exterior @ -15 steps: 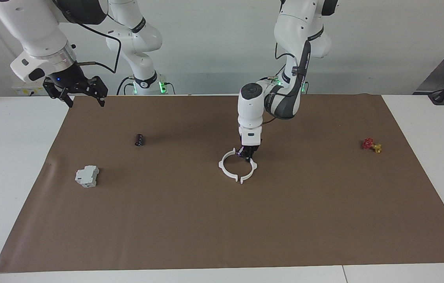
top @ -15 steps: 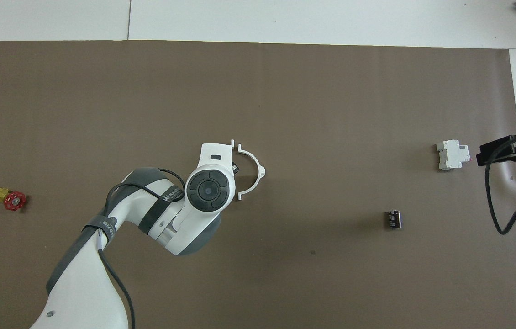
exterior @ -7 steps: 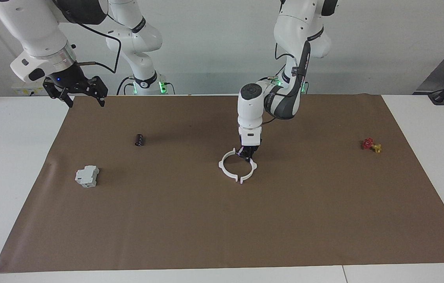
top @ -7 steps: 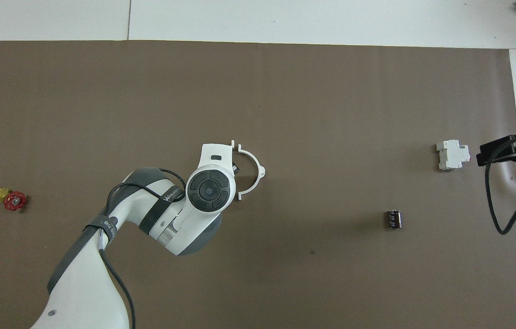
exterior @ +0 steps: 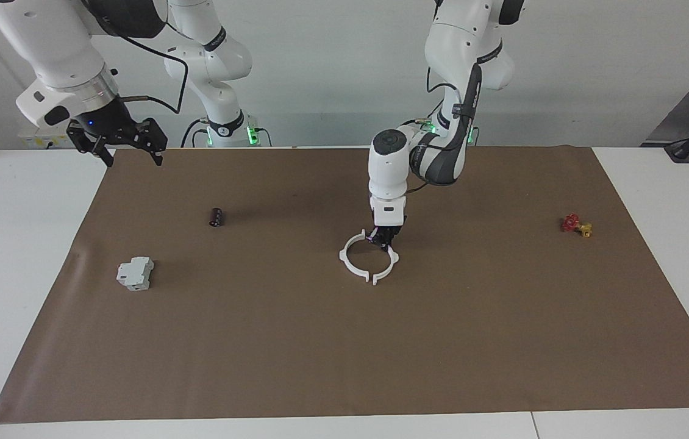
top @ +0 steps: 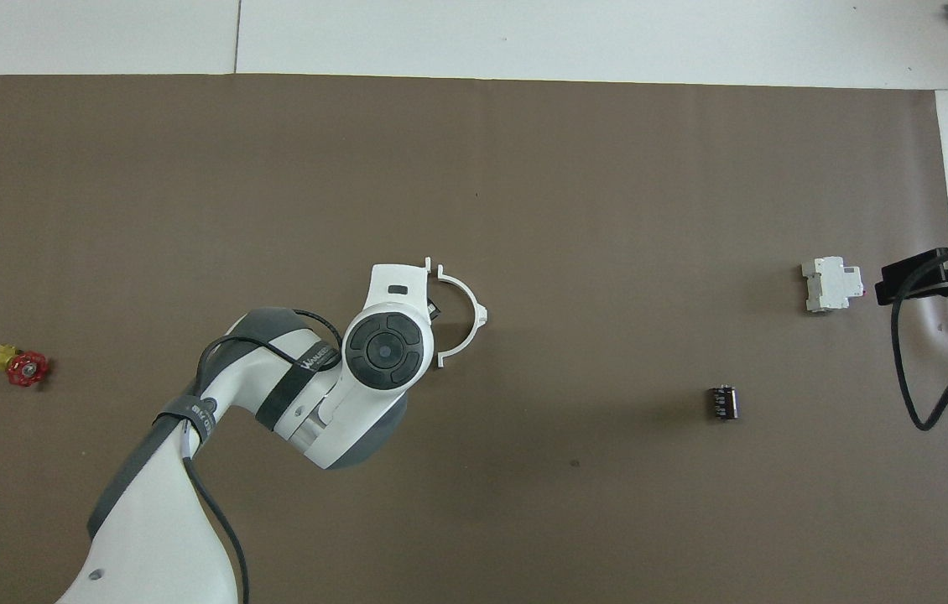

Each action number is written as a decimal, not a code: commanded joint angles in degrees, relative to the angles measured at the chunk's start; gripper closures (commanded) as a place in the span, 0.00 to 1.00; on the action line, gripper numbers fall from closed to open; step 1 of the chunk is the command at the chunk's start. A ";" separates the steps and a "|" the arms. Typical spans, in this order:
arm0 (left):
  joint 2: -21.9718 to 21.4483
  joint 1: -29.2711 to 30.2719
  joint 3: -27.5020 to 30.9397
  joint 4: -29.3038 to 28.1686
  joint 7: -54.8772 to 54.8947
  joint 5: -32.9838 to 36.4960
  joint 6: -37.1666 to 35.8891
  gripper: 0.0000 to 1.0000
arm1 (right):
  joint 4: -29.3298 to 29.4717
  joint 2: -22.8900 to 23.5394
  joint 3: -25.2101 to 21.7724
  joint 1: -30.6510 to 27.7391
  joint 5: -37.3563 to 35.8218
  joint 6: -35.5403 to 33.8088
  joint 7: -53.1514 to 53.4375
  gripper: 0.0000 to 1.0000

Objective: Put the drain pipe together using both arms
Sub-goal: 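Press the held half-ring against the placed half-ring with the left gripper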

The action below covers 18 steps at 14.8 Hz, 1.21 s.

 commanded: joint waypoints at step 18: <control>0.55 -1.14 0.75 0.71 -1.19 3.10 -0.65 1.00 | 0.17 -0.01 0.50 -0.73 -0.19 -0.75 1.05 0.00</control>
